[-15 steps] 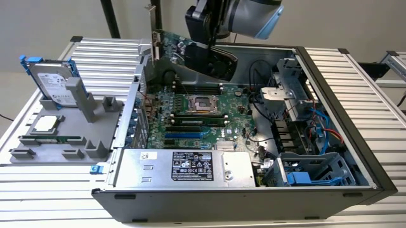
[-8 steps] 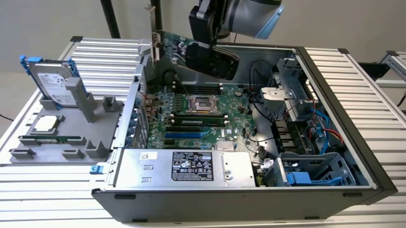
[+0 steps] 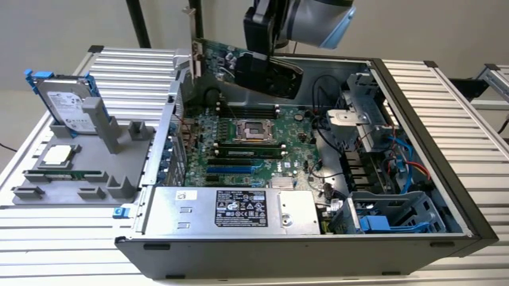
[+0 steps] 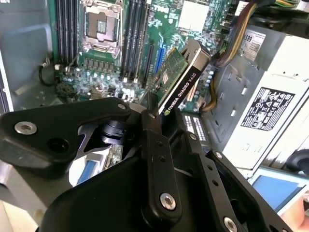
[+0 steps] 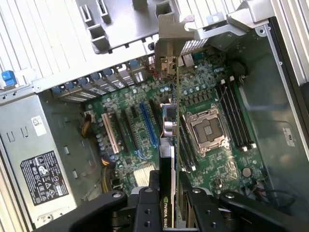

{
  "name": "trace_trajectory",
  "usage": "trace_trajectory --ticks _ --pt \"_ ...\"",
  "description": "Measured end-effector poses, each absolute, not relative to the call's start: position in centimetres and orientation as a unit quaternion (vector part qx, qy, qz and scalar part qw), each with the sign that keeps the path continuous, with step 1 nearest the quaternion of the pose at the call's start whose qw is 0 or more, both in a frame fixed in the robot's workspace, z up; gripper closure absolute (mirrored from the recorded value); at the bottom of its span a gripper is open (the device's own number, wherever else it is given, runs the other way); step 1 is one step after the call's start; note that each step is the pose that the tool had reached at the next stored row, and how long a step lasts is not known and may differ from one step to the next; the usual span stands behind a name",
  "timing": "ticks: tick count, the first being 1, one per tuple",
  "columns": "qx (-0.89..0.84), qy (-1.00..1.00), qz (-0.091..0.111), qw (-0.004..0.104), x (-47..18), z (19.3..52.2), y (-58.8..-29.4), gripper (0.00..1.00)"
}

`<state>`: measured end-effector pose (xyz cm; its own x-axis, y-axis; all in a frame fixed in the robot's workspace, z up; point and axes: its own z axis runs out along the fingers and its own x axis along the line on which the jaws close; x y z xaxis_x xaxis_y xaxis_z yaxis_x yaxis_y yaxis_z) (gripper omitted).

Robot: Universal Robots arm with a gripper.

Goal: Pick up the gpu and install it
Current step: 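Insert the gpu into the slot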

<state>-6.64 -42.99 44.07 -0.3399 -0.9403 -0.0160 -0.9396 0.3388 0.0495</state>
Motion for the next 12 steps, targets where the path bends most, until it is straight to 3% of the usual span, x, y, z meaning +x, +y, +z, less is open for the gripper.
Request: trace_trajectory --ticks 12 --pt "0.603 -0.797 -0.025 0.009 -6.00 44.24 -42.99 1.00"
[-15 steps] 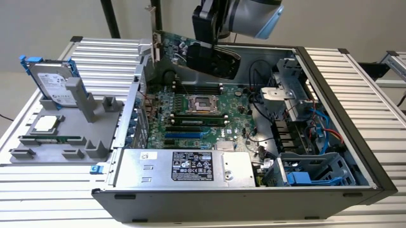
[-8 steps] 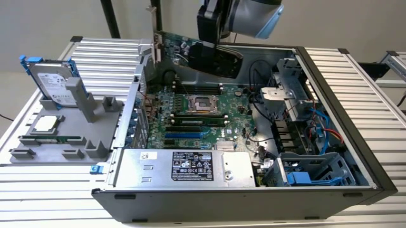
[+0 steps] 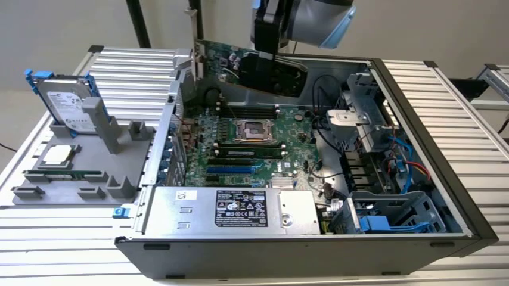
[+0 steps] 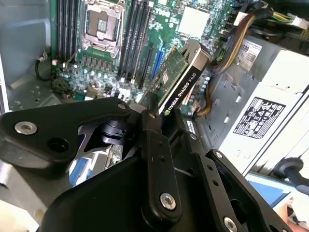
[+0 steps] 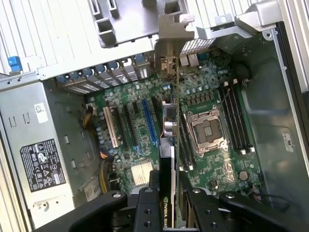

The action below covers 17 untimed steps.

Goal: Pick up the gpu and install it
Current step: 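Insert the gpu into the slot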

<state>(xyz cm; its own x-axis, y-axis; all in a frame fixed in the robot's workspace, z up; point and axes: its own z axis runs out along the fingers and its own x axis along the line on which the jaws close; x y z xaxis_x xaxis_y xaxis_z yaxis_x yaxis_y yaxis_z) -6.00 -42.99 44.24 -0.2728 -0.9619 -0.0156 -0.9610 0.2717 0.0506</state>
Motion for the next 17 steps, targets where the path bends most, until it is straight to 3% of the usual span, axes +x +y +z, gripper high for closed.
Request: trace_trajectory --ticks 17 --pt "0.650 -0.760 -0.024 0.011 -5.42 44.36 -42.99 1.00"
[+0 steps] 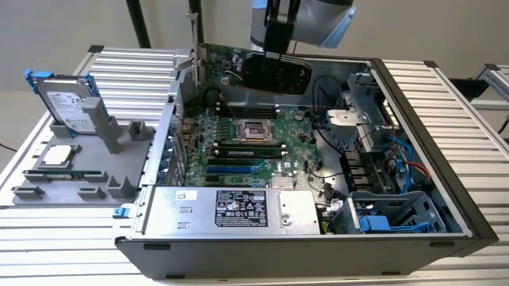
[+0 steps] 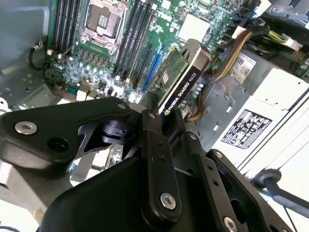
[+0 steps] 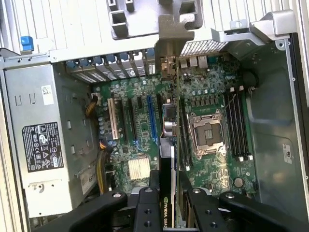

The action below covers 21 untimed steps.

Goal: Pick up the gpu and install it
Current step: 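Insert the gpu into the slot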

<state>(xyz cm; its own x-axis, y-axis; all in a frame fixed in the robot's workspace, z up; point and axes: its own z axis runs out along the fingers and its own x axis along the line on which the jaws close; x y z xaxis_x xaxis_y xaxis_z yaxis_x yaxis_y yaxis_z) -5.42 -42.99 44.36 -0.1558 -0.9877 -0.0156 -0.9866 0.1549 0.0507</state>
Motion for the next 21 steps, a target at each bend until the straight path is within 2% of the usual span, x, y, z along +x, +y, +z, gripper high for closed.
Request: trace_trajectory --ticks 21 --pt "0.692 -0.722 -0.024 0.012 -5.05 44.39 -42.99 1.00"
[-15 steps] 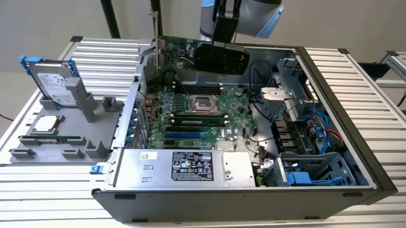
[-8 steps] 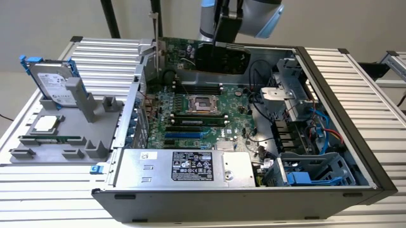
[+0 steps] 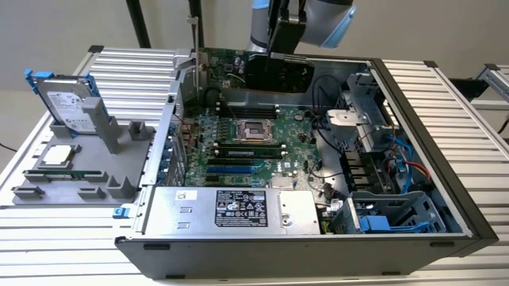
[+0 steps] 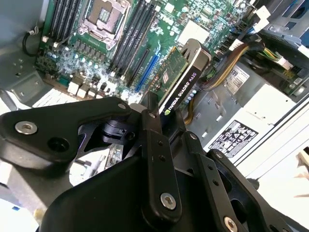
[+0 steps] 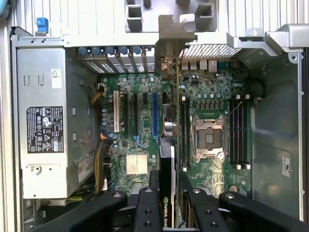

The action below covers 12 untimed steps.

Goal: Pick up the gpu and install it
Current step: 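Insert the gpu into the slot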

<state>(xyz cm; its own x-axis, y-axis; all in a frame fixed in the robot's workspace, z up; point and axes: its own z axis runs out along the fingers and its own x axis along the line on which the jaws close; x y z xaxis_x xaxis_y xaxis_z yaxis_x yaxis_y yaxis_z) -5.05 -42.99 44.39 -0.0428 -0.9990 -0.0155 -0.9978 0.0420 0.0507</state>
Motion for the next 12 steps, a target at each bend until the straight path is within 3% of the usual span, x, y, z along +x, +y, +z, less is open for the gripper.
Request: trace_trajectory --ticks 12 --pt "0.692 -0.722 -0.021 0.009 -5.05 44.03 -42.95 1.00"
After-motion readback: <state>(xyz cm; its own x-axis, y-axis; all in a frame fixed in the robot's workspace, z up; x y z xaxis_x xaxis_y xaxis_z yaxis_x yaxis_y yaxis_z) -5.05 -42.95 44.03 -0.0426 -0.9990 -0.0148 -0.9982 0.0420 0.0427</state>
